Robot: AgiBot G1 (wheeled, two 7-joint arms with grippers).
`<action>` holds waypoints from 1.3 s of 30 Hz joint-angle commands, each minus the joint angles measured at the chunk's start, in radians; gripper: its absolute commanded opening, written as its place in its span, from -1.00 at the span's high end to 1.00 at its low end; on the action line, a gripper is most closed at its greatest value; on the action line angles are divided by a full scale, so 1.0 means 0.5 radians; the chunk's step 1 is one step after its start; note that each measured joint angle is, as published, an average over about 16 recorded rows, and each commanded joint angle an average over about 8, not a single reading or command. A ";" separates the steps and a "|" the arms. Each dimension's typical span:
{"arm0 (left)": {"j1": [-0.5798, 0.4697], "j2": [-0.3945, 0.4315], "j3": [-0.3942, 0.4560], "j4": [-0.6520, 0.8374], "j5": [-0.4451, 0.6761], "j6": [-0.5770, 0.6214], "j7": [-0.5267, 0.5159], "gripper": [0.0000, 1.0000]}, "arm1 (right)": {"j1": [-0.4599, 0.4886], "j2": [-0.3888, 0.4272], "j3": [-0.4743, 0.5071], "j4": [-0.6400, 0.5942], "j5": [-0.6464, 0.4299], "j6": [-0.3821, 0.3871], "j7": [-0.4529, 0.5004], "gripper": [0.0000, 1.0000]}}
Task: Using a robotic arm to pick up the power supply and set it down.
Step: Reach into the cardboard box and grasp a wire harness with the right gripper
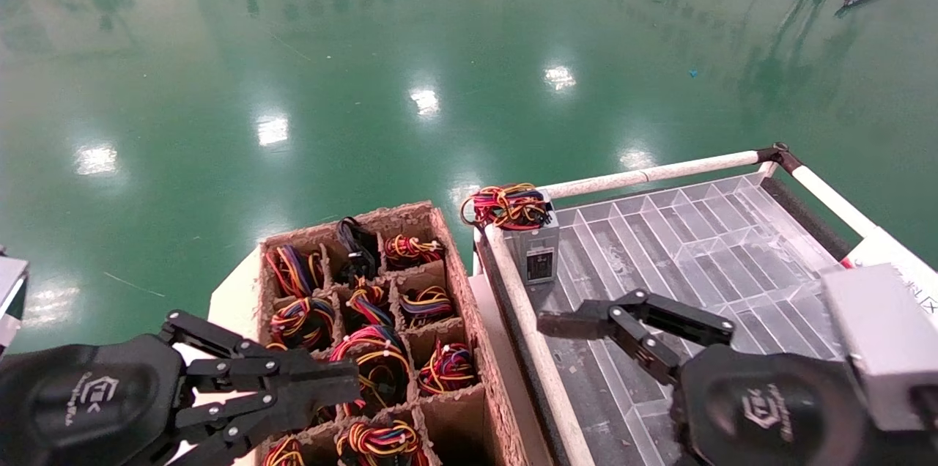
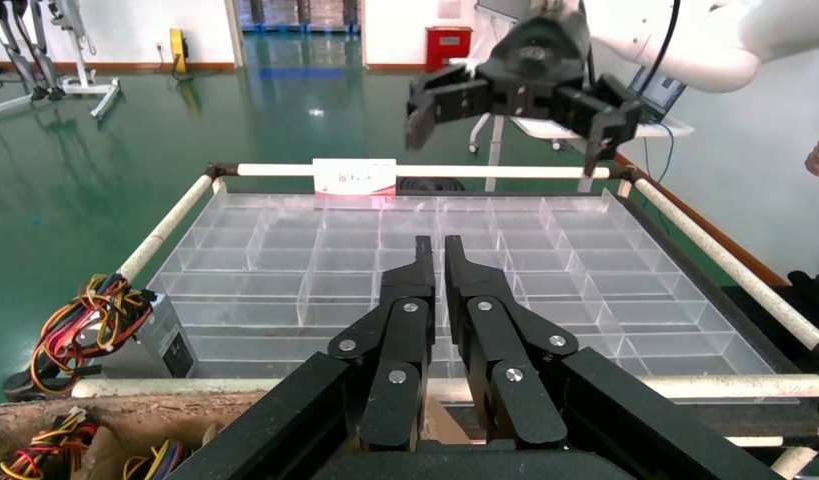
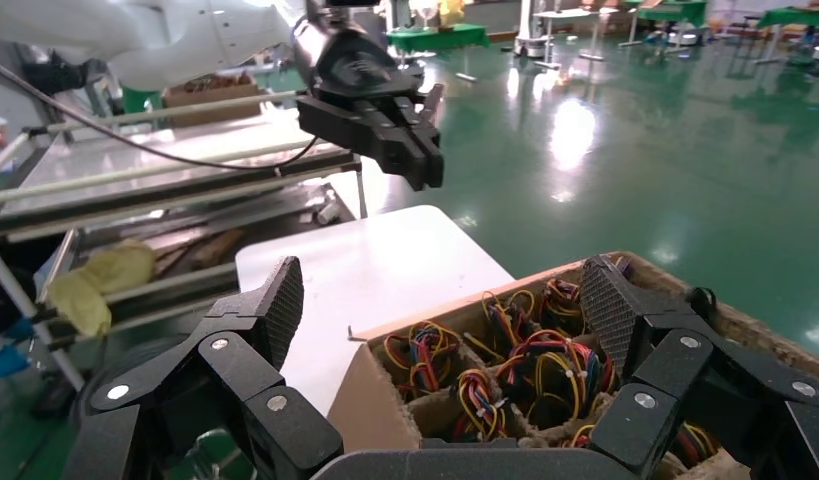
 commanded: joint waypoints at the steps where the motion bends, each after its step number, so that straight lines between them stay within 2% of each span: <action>1: 0.000 0.000 0.000 0.000 0.000 0.000 0.000 -1.00 | -0.015 -0.019 -0.002 -0.035 -0.004 0.022 -0.012 -1.00; 7: 0.000 0.000 0.000 0.000 0.000 0.000 0.000 -1.00 | 0.057 -0.197 -0.117 -0.239 -0.169 0.016 -0.100 -1.00; 20: 0.000 0.000 0.000 0.000 0.000 0.000 0.000 -1.00 | 0.417 -0.595 -0.373 -0.838 -0.532 -0.140 -0.378 -1.00; 24: 0.000 0.000 0.000 0.000 0.000 0.000 0.000 -1.00 | 0.524 -0.698 -0.452 -1.004 -0.638 -0.176 -0.487 -0.90; 25: 0.000 0.000 0.000 0.000 0.000 0.000 0.000 -1.00 | 0.552 -0.725 -0.475 -1.042 -0.664 -0.184 -0.514 -0.82; 29: 0.000 0.000 0.000 0.000 0.000 0.000 0.000 -1.00 | 0.663 -0.828 -0.565 -1.185 -0.753 -0.204 -0.614 -0.26; 33: 0.000 0.000 0.000 0.000 0.000 0.000 0.000 -1.00 | 0.757 -0.925 -0.652 -1.314 -0.824 -0.208 -0.725 0.50; 37: 0.000 0.000 0.000 0.000 0.000 0.000 0.000 -1.00 | 0.832 -1.012 -0.733 -1.426 -0.882 -0.210 -0.831 0.94; 39: 0.000 0.000 0.001 0.000 0.000 0.000 0.000 -1.00 | 0.865 -1.048 -0.768 -1.475 -0.905 -0.211 -0.875 1.00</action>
